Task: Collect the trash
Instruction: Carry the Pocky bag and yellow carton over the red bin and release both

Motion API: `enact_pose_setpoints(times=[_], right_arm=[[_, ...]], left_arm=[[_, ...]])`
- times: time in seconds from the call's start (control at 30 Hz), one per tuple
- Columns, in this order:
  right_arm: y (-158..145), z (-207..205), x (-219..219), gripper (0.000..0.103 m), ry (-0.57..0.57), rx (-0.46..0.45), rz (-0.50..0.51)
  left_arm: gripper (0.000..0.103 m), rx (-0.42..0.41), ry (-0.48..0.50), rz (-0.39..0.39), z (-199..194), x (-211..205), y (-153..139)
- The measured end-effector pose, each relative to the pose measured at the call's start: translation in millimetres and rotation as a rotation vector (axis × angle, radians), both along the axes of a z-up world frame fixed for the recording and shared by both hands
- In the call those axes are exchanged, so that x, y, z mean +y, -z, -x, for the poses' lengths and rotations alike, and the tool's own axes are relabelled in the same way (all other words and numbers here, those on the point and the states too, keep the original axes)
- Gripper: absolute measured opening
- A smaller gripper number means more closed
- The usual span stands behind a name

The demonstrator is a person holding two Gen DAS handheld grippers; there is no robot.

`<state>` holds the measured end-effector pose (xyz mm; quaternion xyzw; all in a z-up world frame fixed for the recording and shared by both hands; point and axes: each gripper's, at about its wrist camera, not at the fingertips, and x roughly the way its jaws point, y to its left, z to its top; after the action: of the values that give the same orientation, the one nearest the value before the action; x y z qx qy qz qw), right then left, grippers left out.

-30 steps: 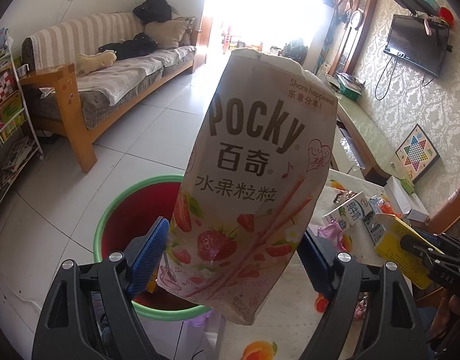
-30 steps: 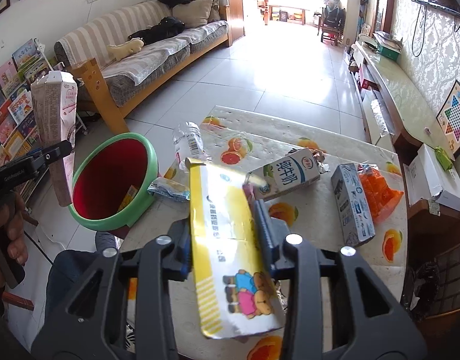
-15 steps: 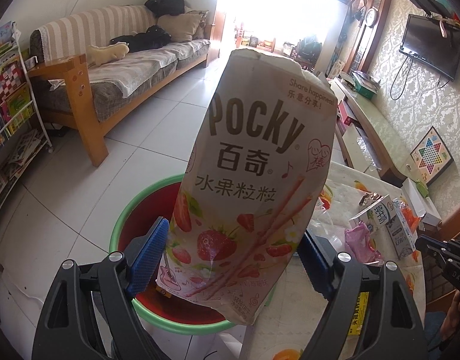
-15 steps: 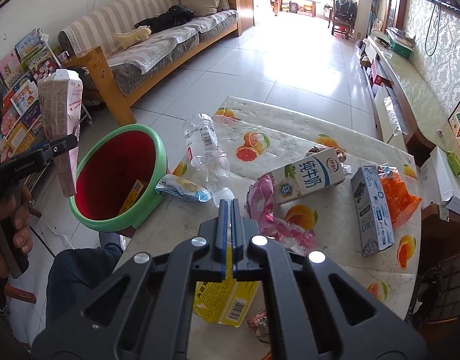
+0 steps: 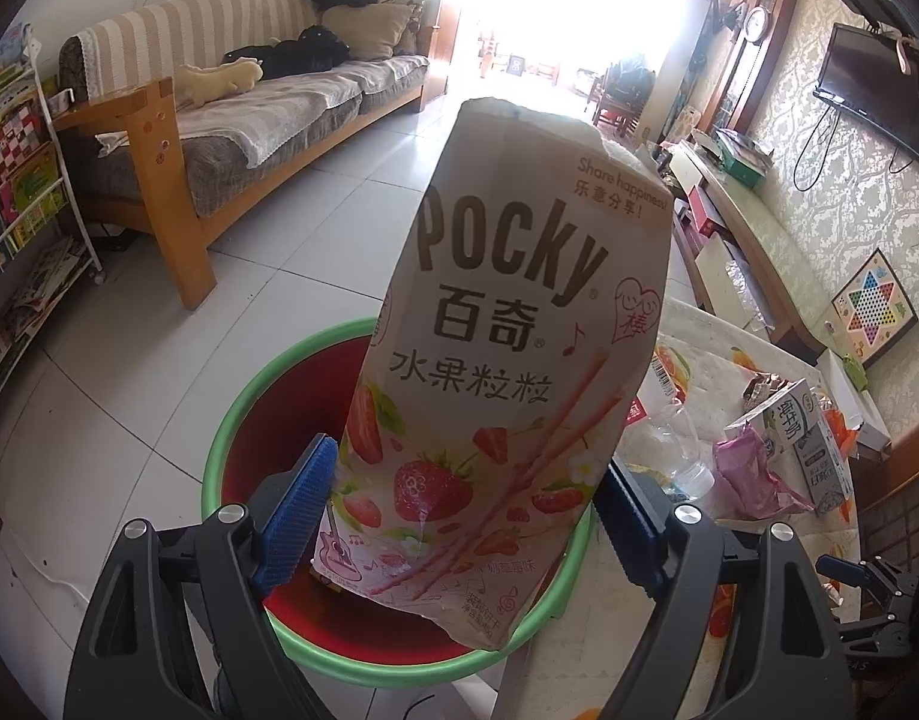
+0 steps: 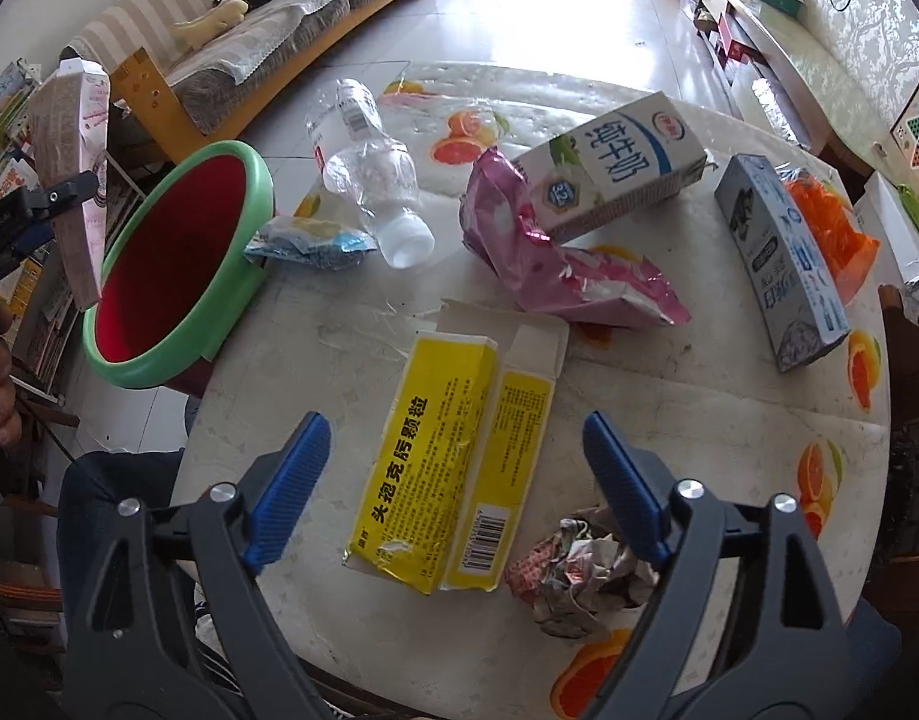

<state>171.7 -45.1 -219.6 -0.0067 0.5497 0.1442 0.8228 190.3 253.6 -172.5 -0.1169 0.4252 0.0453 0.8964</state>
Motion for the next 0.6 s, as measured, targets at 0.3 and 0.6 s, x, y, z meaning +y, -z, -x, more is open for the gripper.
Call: enact_pose_setpoints(times=[0.3,0.6], right_arm=[[45,-9,18,0.088,0.019,0.101,0.068],[47,-1,18,0.033,-0.001,0.105,0.081]], left_arm=[[0.079,0.038,0.009,0.013,-6,6,17],[0.079,0.037,0.01,0.028,-8,8,19]])
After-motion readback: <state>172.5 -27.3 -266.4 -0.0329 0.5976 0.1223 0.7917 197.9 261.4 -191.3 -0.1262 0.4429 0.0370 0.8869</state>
